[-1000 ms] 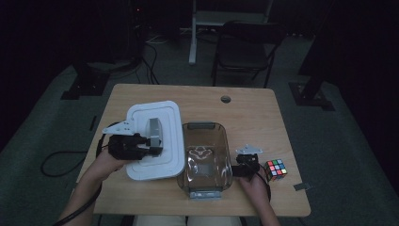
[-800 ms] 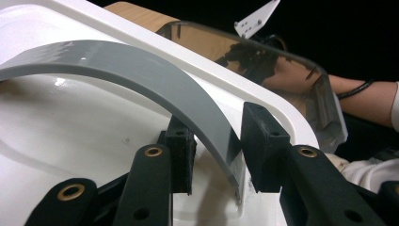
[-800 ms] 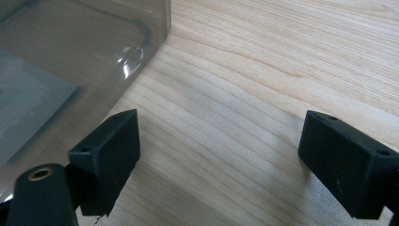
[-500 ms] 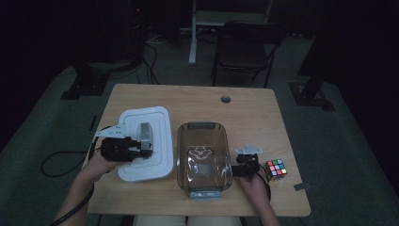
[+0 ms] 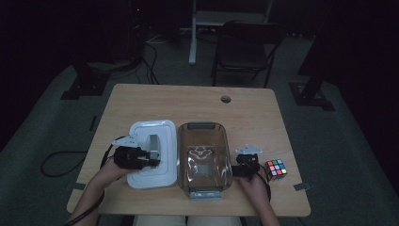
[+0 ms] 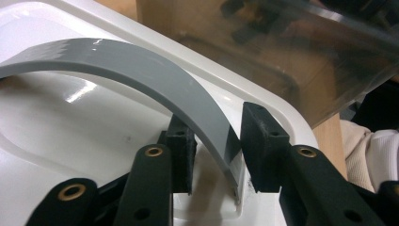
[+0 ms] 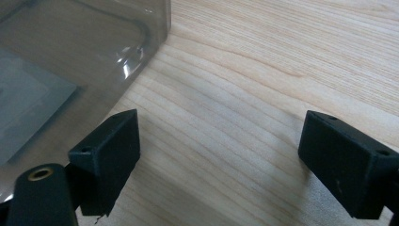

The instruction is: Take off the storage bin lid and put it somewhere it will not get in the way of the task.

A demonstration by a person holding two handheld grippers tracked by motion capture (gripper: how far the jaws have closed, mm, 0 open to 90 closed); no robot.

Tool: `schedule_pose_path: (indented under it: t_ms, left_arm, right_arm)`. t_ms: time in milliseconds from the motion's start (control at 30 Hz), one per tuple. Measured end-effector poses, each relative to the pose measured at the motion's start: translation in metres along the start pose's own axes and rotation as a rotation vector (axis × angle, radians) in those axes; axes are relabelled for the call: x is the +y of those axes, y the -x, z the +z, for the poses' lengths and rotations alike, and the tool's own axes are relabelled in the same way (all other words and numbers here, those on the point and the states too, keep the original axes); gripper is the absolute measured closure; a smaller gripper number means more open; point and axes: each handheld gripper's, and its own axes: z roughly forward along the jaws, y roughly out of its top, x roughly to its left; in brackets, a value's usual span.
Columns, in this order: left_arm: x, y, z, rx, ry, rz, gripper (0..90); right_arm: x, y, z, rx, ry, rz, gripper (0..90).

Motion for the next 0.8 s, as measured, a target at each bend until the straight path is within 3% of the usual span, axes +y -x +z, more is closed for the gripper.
schedule_pose_path:
  t_ms: [133, 433, 600, 767, 800]
  left_arm:
    - [-0.008, -0.003, 0.008, -0.022, -0.007, -0.014, 69.5]
    - [-0.021, -0.012, 0.027, -0.015, -0.047, -0.050, 69.2]
    - [-0.027, -0.016, 0.033, -0.041, -0.031, -0.079, 68.4]
    - [-0.030, -0.018, 0.035, 0.000, -0.012, -0.066, 60.6]
    - [-0.030, -0.017, 0.034, 0.013, -0.011, -0.056, 52.3]
  right_arm:
    - [0.000, 0.000, 0.000, 0.000, -0.001, 0.001, 13.0]
    - [0.000, 0.000, 0.000, 0.000, 0.000, 0.000, 13.0]
    - [0.000, 0.000, 0.000, 0.000, 0.000, 0.000, 13.0]
    - [0.000, 0.000, 0.000, 0.000, 0.000, 0.000, 13.1]
    - [0.000, 0.000, 0.000, 0.000, 0.000, 0.000, 13.0]
